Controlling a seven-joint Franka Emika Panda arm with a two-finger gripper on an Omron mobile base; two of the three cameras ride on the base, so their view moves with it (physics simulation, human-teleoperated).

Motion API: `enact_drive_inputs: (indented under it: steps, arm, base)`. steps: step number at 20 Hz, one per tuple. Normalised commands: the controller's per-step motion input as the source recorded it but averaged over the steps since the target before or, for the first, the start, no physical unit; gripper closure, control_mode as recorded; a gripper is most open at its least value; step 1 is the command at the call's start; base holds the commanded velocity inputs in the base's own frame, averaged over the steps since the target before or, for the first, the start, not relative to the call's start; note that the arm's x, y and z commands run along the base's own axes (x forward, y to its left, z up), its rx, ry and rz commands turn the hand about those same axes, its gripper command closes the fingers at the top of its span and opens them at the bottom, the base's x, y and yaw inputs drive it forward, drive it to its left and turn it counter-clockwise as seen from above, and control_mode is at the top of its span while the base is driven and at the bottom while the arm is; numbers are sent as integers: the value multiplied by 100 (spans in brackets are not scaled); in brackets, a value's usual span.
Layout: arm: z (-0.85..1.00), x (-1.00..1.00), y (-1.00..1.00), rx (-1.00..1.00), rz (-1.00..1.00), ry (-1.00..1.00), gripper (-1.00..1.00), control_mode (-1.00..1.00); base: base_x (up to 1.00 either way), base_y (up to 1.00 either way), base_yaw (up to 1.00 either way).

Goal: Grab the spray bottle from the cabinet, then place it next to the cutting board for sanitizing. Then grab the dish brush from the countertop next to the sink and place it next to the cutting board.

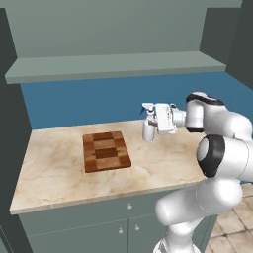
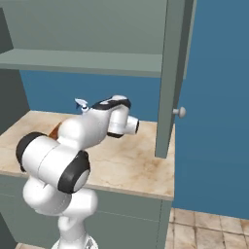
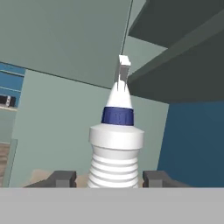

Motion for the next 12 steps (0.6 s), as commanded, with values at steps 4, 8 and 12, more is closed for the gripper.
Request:
enact_drive_inputs:
  steps: [4,8,12]
  arm:
    - [-32,24,0,0,0,3,100,-100]
    - [-33,11,0,0,0,4,100,-100]
    - [-33,18,0,0,0,1,100,-100]
  base:
    - [0,0,0]
    - [0,0,0]
    - [0,0,0]
